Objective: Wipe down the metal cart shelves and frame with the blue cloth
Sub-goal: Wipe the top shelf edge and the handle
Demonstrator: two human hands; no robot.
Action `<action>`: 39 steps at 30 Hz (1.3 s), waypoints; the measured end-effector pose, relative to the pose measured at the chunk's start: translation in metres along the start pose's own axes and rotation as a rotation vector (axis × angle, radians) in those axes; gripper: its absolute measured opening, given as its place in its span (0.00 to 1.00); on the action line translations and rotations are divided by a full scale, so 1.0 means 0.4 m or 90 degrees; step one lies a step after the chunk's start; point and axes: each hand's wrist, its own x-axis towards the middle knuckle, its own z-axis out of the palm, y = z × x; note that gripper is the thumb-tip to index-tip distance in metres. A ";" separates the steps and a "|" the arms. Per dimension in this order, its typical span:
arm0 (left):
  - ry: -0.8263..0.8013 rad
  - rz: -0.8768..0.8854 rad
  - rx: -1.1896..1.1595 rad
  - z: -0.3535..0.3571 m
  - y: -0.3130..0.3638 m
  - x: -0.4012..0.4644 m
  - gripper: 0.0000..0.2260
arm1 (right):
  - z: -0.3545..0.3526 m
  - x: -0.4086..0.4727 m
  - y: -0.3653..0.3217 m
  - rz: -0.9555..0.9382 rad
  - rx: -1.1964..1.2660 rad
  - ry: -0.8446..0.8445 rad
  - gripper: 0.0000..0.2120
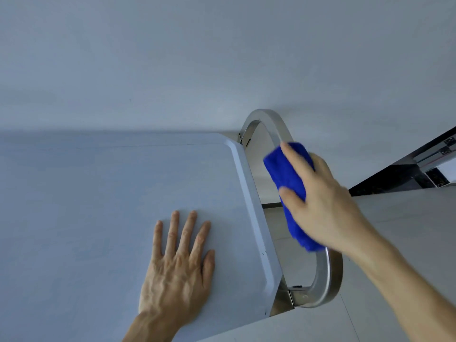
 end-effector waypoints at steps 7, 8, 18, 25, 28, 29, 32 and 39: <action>0.004 0.004 0.012 0.005 0.001 -0.002 0.26 | -0.016 0.176 -0.019 0.066 0.054 -0.031 0.33; 0.006 0.002 0.012 0.005 0.001 -0.002 0.26 | -0.017 0.219 -0.028 0.064 0.068 -0.026 0.34; 0.028 -0.012 0.021 0.011 0.000 0.000 0.25 | -0.008 0.049 -0.016 0.007 -0.059 -0.018 0.36; 0.006 -0.007 -0.008 0.009 -0.010 0.001 0.26 | 0.098 -0.229 0.040 -0.051 0.014 0.199 0.33; -0.012 -0.004 -0.091 -0.004 -0.023 0.002 0.29 | 0.109 -0.267 0.034 -0.046 0.107 0.259 0.26; -0.013 -0.002 -0.135 -0.012 -0.027 0.004 0.30 | 0.102 -0.278 0.023 -0.045 0.117 0.281 0.26; -0.028 -0.015 -0.360 -0.050 -0.046 0.005 0.31 | 0.067 -0.317 -0.030 -0.036 0.102 0.348 0.27; -0.093 -0.138 -1.004 -0.244 -0.151 -0.099 0.19 | 0.061 -0.356 -0.292 -0.049 0.321 0.233 0.28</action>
